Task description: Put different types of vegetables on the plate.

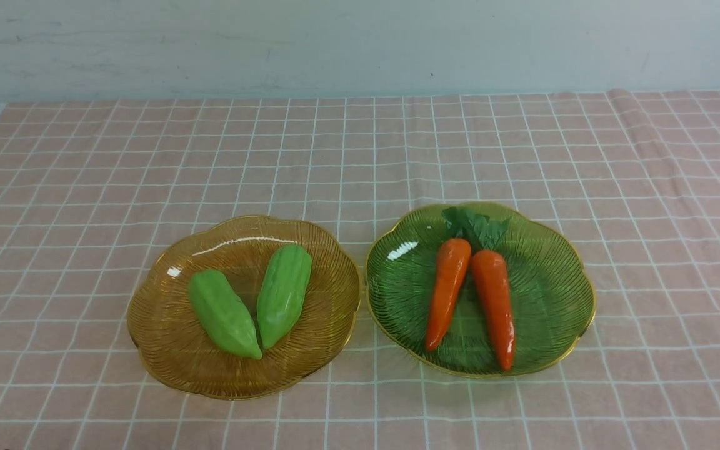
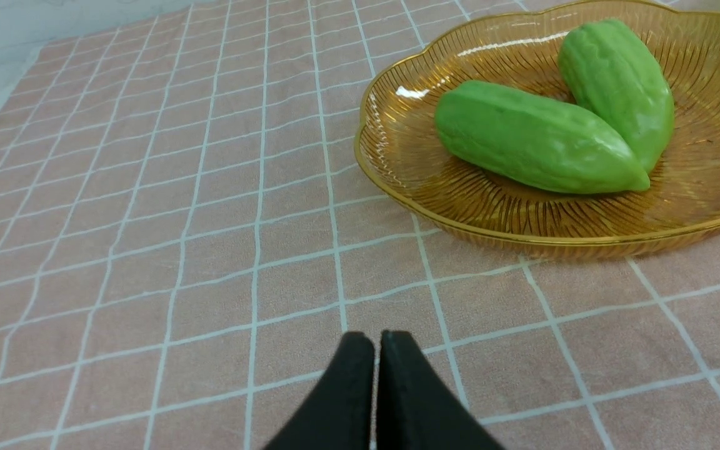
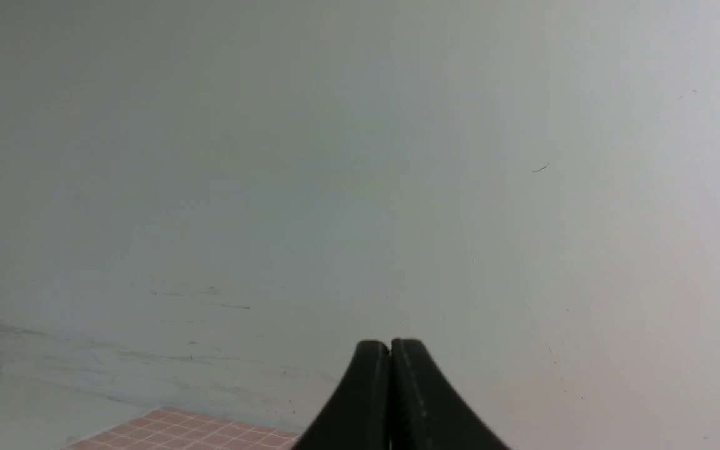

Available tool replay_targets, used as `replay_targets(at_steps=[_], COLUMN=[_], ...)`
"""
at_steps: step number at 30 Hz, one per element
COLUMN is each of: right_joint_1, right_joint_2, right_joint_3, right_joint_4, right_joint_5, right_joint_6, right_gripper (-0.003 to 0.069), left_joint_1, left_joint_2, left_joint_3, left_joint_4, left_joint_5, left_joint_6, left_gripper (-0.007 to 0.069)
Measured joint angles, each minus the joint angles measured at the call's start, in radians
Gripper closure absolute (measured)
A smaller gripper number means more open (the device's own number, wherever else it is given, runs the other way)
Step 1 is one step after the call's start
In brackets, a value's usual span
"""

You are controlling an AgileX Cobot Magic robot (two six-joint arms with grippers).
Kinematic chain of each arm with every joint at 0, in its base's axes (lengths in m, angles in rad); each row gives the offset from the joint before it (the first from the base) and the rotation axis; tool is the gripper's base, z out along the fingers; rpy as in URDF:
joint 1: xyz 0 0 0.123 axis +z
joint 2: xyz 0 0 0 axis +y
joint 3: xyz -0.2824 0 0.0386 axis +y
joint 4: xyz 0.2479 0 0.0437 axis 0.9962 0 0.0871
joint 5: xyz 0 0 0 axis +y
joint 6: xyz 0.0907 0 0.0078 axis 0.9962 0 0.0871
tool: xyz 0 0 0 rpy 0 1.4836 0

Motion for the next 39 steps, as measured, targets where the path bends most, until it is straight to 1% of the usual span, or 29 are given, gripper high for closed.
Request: replay_targets(at_steps=[2,5,8,13,17,39], right_joint_1=[-0.101,-0.201,-0.286,-0.376,-0.397,-0.398], right_joint_2=[0.000,0.000,0.000,0.000,0.000,0.000], right_joint_3=[0.043,0.102,0.191,0.330,0.357,0.357], right_joint_4=[-0.001,-0.001,-0.001,-0.001,-0.007,-0.012], right_joint_5=[0.028,0.046,0.060,0.075,0.113,0.115], right_joint_6=[-0.002,-0.003,-0.004,-0.004,-0.005,-0.006], right_gripper=[0.0674,0.0674,0.0674,0.0674,0.0674,0.0674], left_joint_1=[0.000,0.000,0.000,0.000,0.000,0.000], left_joint_2=[0.000,0.000,0.000,0.000,0.000,0.000], left_joint_3=[0.000,0.000,0.000,0.000,0.000,0.000], left_joint_4=[0.000,0.000,0.000,0.000,0.000,0.000], left_joint_5=[0.000,0.000,0.000,0.000,0.001,0.001], left_joint_6=[0.000,0.000,0.000,0.000,0.000,0.000], left_gripper=[0.0628,0.0628,0.0628,0.0628,0.0628,0.0628])
